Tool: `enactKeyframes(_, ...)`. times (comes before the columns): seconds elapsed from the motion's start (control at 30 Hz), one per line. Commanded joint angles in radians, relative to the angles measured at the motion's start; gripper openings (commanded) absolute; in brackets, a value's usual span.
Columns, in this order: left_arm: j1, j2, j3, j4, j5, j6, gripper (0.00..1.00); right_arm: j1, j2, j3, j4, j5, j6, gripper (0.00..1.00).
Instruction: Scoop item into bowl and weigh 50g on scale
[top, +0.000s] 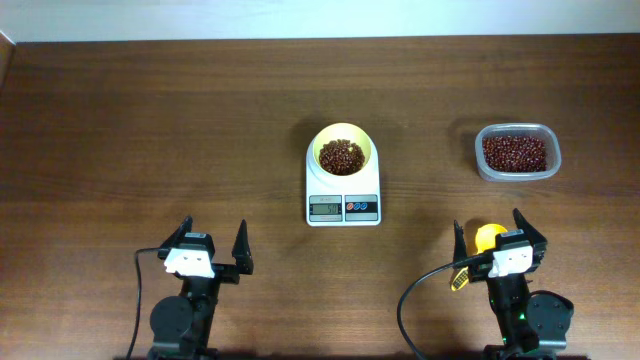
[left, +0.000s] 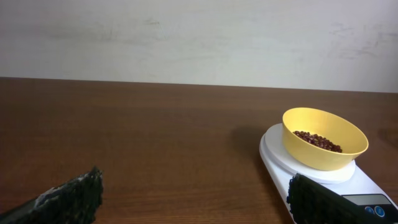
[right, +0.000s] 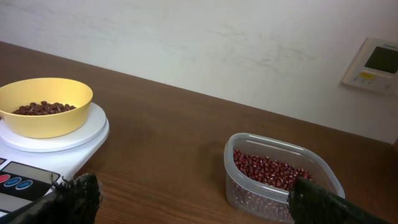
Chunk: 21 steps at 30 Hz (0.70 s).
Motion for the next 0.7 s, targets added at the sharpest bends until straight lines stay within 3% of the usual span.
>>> enactKeyframes(0.0, -0.004, -0.01, -0.01, 0.002, -0.011, 0.013, 0.99, 0.018, -0.009, -0.006, -0.005, 0.006, 0.012, 0.99)
enactKeyframes(0.67, -0.004, -0.01, -0.01, 0.003, -0.011, 0.013, 0.99, 0.044, -0.008, -0.006, -0.005, 0.005, 0.011, 0.99)
